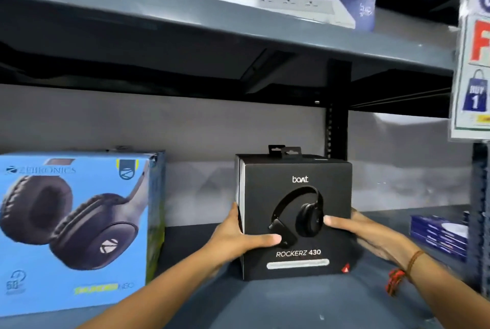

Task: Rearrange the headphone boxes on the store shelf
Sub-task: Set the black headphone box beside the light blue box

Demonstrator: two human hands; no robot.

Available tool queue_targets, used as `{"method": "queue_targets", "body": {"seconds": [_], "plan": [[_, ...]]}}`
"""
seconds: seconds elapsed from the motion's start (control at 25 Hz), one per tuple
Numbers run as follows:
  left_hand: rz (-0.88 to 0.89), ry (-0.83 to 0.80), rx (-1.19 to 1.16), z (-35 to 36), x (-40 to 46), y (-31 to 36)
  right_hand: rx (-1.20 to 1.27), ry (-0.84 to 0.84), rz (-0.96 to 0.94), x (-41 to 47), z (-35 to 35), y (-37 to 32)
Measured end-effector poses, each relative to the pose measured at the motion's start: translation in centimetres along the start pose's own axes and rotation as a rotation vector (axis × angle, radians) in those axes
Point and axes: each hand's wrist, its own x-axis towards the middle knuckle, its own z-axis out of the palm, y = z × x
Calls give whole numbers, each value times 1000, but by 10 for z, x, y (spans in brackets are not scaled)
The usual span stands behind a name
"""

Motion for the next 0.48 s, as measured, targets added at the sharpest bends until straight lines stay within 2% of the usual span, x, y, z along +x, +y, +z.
{"method": "queue_targets", "body": {"seconds": [0.08, 0.28, 0.48], "plan": [[6, 14, 45, -2, 2, -5, 16, 5, 8, 5, 0, 3], [-3, 185, 173, 1, -4, -2, -44, 48, -28, 7, 8, 1], [-3, 236, 264, -1, -15, 2, -85, 36, -75, -3, 15, -4]]}}
